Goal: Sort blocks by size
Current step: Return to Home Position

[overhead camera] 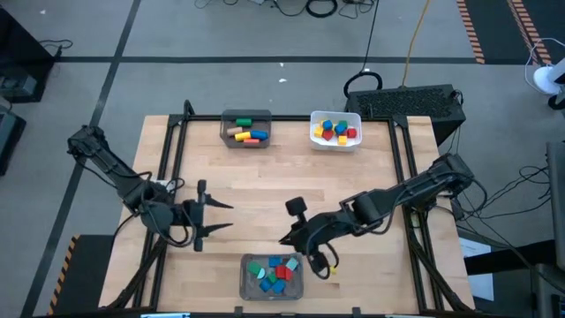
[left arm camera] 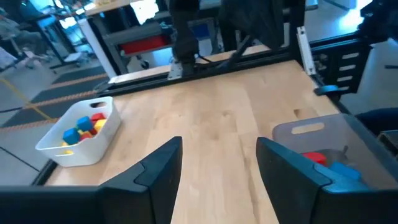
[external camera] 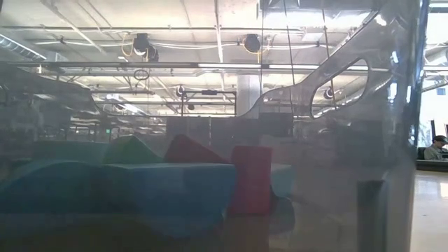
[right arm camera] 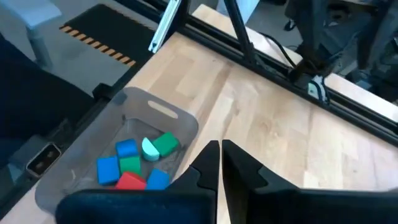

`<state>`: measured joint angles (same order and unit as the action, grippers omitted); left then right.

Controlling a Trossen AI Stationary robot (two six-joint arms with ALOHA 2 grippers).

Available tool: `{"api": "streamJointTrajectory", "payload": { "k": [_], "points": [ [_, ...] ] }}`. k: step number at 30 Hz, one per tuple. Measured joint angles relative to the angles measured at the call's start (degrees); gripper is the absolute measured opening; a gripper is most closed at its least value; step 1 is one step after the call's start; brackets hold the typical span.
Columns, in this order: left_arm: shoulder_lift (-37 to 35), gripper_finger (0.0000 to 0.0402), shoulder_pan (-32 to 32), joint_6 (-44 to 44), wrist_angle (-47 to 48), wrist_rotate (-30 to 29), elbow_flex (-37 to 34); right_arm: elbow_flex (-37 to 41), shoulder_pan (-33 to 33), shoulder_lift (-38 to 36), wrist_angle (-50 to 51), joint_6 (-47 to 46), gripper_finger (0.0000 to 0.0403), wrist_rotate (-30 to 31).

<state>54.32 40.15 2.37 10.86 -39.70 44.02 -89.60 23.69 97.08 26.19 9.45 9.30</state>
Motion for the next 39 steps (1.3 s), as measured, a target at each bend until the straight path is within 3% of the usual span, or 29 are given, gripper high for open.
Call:
{"api": "streamJointTrajectory", "payload": {
  "k": [7,16,22,32,39],
  "points": [
    [-3.09,0.0207,-3.71,-6.8,-9.78,0.41,-5.82,0.0,-3.03,-2.94,3.0,1.54,0.0003,0.18],
    [-3.38,0.0207,-17.7,-11.97,-22.65,14.61,-12.03,0.0,-9.91,-4.79,4.35,2.82,0.0003,-0.46],
    [-3.36,0.0207,-24.81,-12.83,-23.89,20.33,-12.65,0.94,-14.74,-6.19,5.88,2.32,0.0003,-0.95],
    [-4.28,0.0207,-31.15,-14.89,-23.81,23.35,-12.6,16.68,-23.91,-19.02,-7.68,0.96,0.0003,-11.2],
    [-5.43,0.0207,-33.69,-15.19,-22.3,23.49,-12.56,33.75,-25.3,-30.56,-20.98,0.96,0.0001,-11.13]
  ]
}}
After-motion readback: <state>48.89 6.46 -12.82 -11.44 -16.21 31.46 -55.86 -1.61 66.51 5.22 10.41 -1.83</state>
